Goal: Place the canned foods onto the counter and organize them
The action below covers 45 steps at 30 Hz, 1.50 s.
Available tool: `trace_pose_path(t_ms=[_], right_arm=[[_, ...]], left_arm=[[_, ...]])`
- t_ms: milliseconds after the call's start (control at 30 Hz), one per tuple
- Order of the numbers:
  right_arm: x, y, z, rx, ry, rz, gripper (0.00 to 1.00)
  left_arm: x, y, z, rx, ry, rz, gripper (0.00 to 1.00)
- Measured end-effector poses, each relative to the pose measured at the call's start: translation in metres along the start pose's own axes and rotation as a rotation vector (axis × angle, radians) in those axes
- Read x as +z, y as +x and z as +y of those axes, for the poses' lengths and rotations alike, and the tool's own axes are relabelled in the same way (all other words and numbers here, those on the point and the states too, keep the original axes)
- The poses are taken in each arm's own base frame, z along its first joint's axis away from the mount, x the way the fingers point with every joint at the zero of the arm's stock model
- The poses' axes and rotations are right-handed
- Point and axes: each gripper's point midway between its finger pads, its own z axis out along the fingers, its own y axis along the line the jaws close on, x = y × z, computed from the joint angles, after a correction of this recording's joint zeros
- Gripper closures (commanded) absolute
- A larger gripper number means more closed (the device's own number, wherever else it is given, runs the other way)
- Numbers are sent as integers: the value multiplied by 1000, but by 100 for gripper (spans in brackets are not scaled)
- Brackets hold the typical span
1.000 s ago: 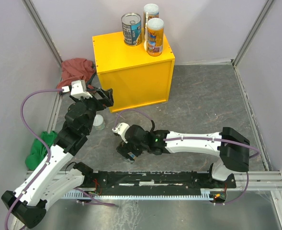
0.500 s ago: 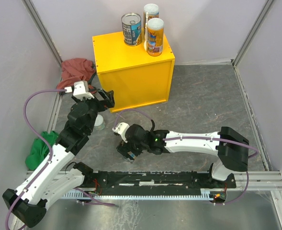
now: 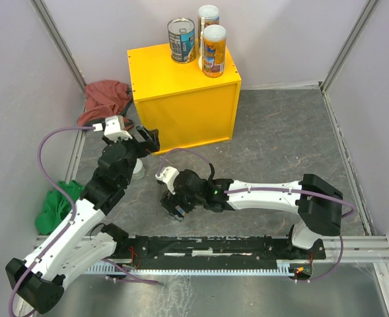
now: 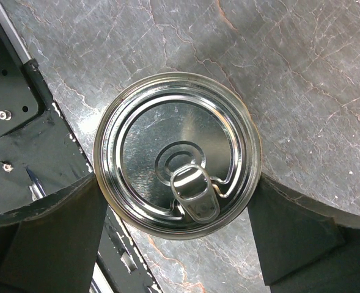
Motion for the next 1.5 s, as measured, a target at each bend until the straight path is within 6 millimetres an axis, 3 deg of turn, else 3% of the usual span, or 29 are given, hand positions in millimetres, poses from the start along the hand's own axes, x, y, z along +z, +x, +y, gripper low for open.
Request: trace_pose_path(t_ms=[167, 267, 567, 1500], right_arm=[[0, -1, -1, -1, 2, -17, 79], [-1, -1, -3, -1, 10, -23, 90], [-6, 3, -8, 7, 40, -13, 98], [-50, 6, -37, -18, 176, 15, 99]], left_arm=[[0, 1, 2, -3, -6, -1, 0], [-1, -2, 3, -7, -11, -11, 0], [-2, -1, 5, -16, -16, -18, 0], [-6, -1, 6, -46, -10, -32, 0]])
